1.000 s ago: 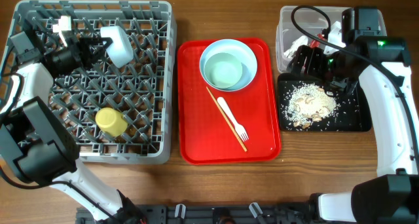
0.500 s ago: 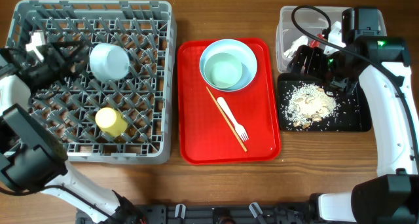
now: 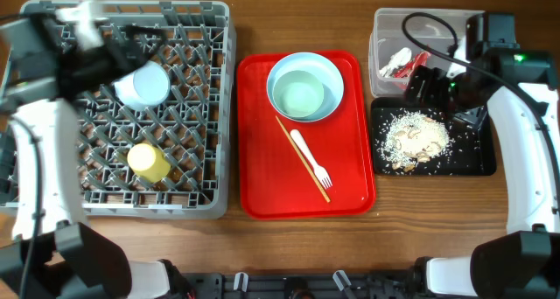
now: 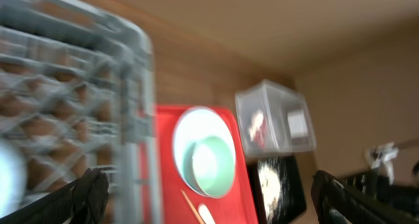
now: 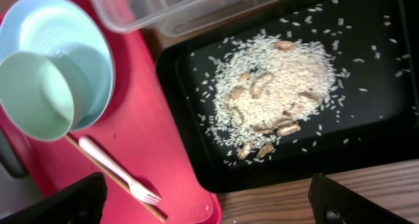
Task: Sort waste into correct bins and load items into the dishwasher rack
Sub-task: 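Grasp the green bowl from the white plate with the left gripper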
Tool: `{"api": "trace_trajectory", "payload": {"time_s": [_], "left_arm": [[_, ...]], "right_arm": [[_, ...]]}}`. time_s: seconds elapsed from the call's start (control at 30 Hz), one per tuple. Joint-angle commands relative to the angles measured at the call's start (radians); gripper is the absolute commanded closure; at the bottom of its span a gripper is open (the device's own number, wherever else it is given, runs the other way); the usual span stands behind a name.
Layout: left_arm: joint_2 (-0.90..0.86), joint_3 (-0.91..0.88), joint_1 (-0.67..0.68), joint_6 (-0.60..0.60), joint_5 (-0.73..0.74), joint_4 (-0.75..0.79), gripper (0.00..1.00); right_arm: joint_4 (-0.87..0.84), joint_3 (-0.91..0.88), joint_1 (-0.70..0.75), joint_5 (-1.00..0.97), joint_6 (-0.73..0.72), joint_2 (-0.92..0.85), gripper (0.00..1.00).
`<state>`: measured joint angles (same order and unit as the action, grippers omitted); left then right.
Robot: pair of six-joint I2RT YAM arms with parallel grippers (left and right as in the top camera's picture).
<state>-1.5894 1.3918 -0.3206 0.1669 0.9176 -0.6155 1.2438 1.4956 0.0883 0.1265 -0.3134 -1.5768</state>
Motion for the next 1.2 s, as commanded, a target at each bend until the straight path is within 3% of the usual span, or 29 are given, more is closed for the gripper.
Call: {"api": "trace_trajectory", "payload": {"time_s": [0.0,0.07,0.17,0.23,0.37,0.6,0.67,0.73,0.8,0.83,1.03,1.17], "left_arm": [[-0.01,0.009,0.294,0.001,-0.204,0.002,0.0],[-0.045,0.009,0.446,0.002,-0.366,0.021,0.0],[-0.105,0.009,0.711,0.002,-0.818,0.063,0.0],[-0.155,0.009,0.857,0.002,-0.97,0.152,0.0],[-0.275,0.009,0.975,0.002,-0.988,0.262,0.0],[-0.459,0.009,0.998,0.002,-0.986,0.29,0.08],[-0.477,0.009,0.998,0.002,-0.991,0.286,0.18],[-0.478,0.009,0.998,0.002,-0.991,0.285,0.48],[-0.477,0.009,0.998,0.002,-0.991,0.28,0.85],[-0.477,0.009,0.998,0.002,-0.991,0.28,0.94],[-0.469,0.01,0.998,0.002,-0.991,0.286,0.96],[-0.353,0.017,0.978,0.002,-0.989,0.287,0.96]], "right_arm": [[0.001,0.002,0.049,-0.024,-0.039,0.023,0.0],[0.002,0.002,0.087,-0.023,-0.038,0.023,0.0],[0.003,0.002,0.108,-0.023,-0.027,0.023,0.0],[0.003,0.002,0.108,-0.023,-0.027,0.023,0.0],[0.003,0.002,0.108,-0.023,-0.027,0.023,0.0],[0.003,0.002,0.108,-0.023,-0.027,0.023,0.0],[0.003,0.002,0.108,-0.023,-0.027,0.023,0.0],[0.006,0.001,0.108,-0.023,-0.026,0.023,0.0],[0.008,0.002,0.108,-0.023,-0.026,0.023,0.0],[0.009,0.002,0.108,-0.023,-0.026,0.023,0.0],[0.014,0.002,0.108,-0.023,-0.024,0.023,0.0],[0.019,0.002,0.108,-0.023,-0.019,0.023,0.0]]}}
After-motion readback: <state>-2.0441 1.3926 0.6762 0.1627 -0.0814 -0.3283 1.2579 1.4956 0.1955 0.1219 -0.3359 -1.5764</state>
